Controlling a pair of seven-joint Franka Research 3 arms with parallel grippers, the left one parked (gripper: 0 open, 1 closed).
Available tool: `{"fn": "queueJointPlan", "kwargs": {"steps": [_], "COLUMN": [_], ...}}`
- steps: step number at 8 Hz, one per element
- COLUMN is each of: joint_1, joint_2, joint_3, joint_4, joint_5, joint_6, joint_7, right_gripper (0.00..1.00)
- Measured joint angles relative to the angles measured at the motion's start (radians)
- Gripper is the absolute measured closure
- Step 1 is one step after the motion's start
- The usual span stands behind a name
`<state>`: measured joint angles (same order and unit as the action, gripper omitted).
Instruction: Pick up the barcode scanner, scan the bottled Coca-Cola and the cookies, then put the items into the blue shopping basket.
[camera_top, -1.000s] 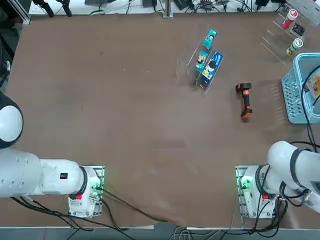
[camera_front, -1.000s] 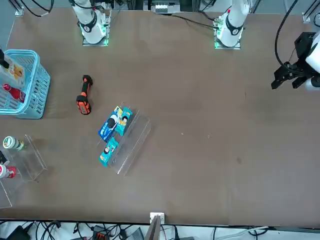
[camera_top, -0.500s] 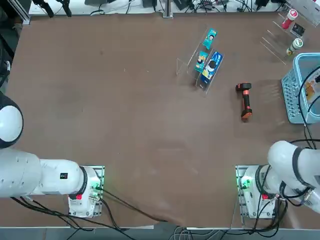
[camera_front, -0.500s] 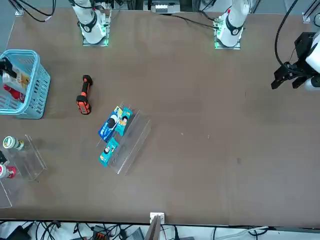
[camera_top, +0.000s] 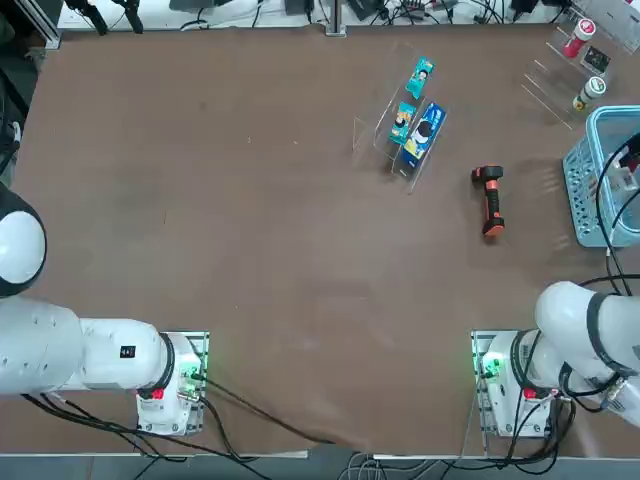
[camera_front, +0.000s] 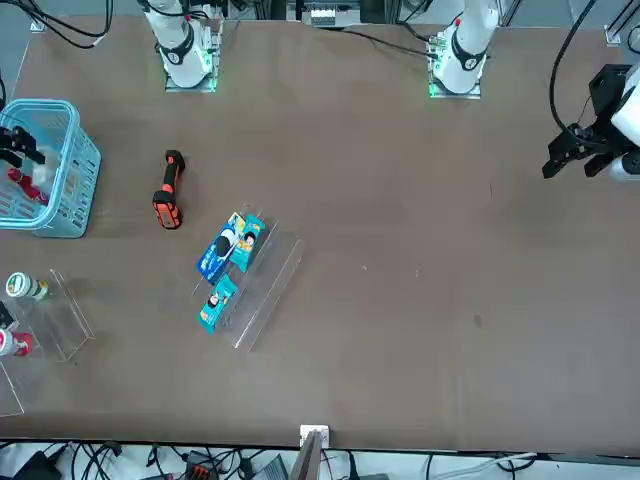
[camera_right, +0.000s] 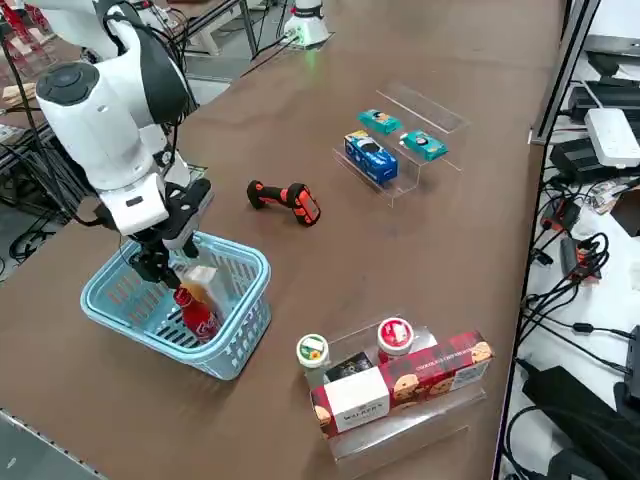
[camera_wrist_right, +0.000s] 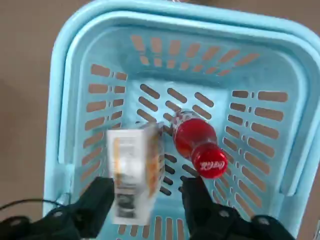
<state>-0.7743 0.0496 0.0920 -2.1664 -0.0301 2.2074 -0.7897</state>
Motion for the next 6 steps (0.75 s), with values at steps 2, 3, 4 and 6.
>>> {"fn": "queueJointPlan", "kwargs": {"steps": [2,3,4,6], "joint_1": [0.004,0.013,0.043,0.152], "joint_2": [-0.011,-0.021,-0.034,-0.058], "joint_3": [0.010,0.017,0.023,0.031], "joint_4": [0.022,0.060,0.128,0.308], "joint_5": [0.003,0.005,0.008,0.011], "joint_6": [-0.021,-0.070,-0.158,-0.383], "joint_7": [0.001,0.003,0.014,0.131], "right_gripper": [0.00,0.00,0.00,0.00]}}
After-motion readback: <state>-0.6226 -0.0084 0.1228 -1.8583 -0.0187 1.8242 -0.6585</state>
